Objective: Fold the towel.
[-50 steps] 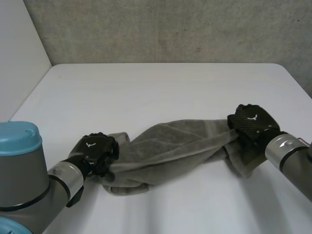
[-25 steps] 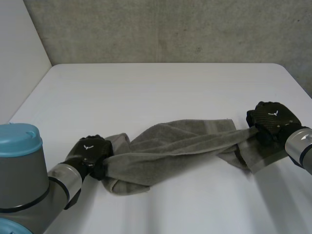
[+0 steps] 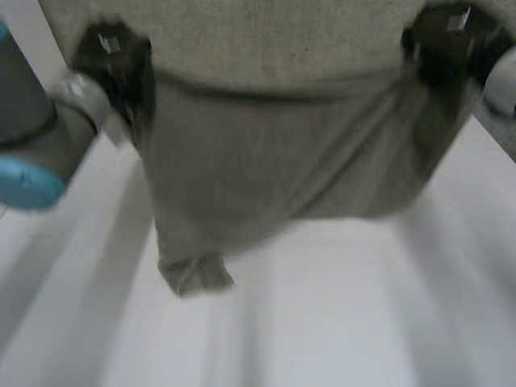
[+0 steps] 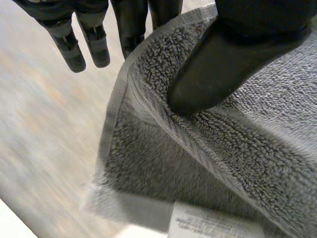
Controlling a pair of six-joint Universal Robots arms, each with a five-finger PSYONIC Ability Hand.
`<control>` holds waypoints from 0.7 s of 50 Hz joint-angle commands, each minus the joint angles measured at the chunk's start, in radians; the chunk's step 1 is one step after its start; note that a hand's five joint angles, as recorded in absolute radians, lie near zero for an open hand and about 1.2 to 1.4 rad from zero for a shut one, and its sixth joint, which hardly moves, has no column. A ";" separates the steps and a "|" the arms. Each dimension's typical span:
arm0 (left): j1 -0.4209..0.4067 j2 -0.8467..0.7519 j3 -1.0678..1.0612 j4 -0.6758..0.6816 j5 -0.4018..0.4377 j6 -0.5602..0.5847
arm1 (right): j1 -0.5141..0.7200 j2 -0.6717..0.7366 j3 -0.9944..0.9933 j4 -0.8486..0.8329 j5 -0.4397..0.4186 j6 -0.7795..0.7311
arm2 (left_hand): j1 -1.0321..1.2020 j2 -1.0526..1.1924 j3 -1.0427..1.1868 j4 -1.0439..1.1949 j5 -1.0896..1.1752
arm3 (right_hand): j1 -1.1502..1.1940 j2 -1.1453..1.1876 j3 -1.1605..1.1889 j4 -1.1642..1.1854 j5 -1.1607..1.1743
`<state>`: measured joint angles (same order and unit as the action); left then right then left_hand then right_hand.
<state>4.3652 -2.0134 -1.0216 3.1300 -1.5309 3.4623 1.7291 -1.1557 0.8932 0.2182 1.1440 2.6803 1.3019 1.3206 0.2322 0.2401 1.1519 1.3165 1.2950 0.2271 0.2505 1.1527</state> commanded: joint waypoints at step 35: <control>0.120 0.042 -0.735 0.374 0.179 0.084 | -0.082 -0.087 0.889 -0.392 -0.216 -0.175 | 0.094 0.076 -0.058 -0.066 0.070 | 0.080 0.101 -0.053 -0.076 0.069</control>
<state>4.4859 -1.9367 -1.7476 3.5043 -1.3446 3.4872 1.6534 -1.2998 1.7374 -0.1870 0.9042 2.5708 1.3020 1.3216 0.2322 0.2402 1.1565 1.3168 1.2951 0.2271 0.2505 1.1569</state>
